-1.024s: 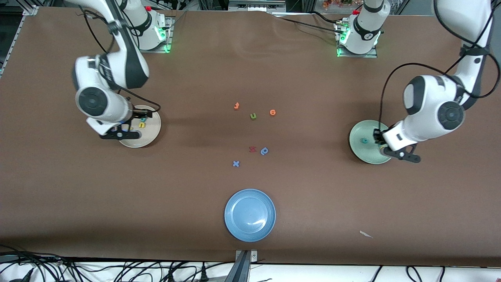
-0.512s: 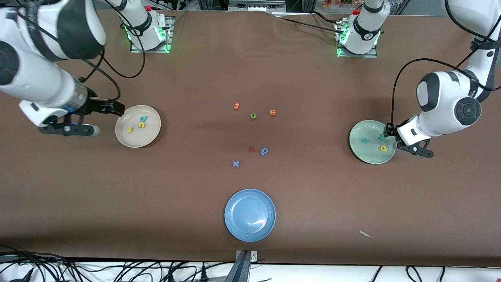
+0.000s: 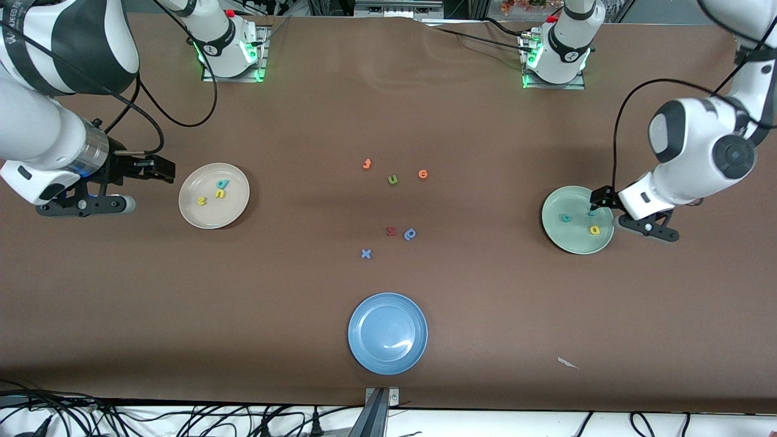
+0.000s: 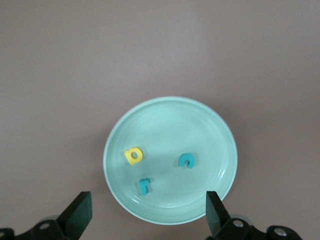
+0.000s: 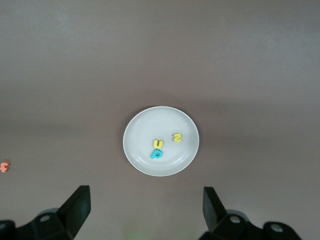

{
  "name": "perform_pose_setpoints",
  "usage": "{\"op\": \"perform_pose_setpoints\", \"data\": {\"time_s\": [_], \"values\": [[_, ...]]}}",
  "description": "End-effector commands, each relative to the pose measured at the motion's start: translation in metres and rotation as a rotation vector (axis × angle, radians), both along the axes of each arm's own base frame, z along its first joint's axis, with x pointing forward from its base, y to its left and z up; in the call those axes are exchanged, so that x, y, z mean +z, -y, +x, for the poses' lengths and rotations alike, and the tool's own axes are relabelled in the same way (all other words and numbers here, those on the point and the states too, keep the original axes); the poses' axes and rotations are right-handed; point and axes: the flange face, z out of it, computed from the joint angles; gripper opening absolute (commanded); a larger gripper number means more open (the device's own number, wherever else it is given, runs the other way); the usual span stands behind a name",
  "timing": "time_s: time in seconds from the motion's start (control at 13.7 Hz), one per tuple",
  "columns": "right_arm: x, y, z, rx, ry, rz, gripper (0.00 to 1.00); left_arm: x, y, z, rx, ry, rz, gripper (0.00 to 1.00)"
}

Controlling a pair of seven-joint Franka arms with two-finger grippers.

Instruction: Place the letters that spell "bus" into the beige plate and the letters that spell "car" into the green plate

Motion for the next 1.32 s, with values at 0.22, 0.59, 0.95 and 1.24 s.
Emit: {"op": "perform_pose_setpoints", "data": {"time_s": [0.22,0.59,0.95,1.24], "values": [[0.014,0.003,0.009,-0.004,0.031,0.048,0.99,0.171,0.002,-0.037,-0.019,0.036,0.014,1.00],[0.023,0.028,0.020,0.012,0.060,0.104,1.00,0.275,0.005,-0.044,0.106,-0.018,0.048,1.00],[0.021,0.052,0.013,-0.010,0.047,0.084,1.00,0.286,0.019,-0.011,0.169,-0.038,0.046,1.00],[0.023,0.047,-0.003,0.012,0.075,0.060,0.99,0.276,0.031,-0.004,0.172,-0.056,0.050,1.00]]}}
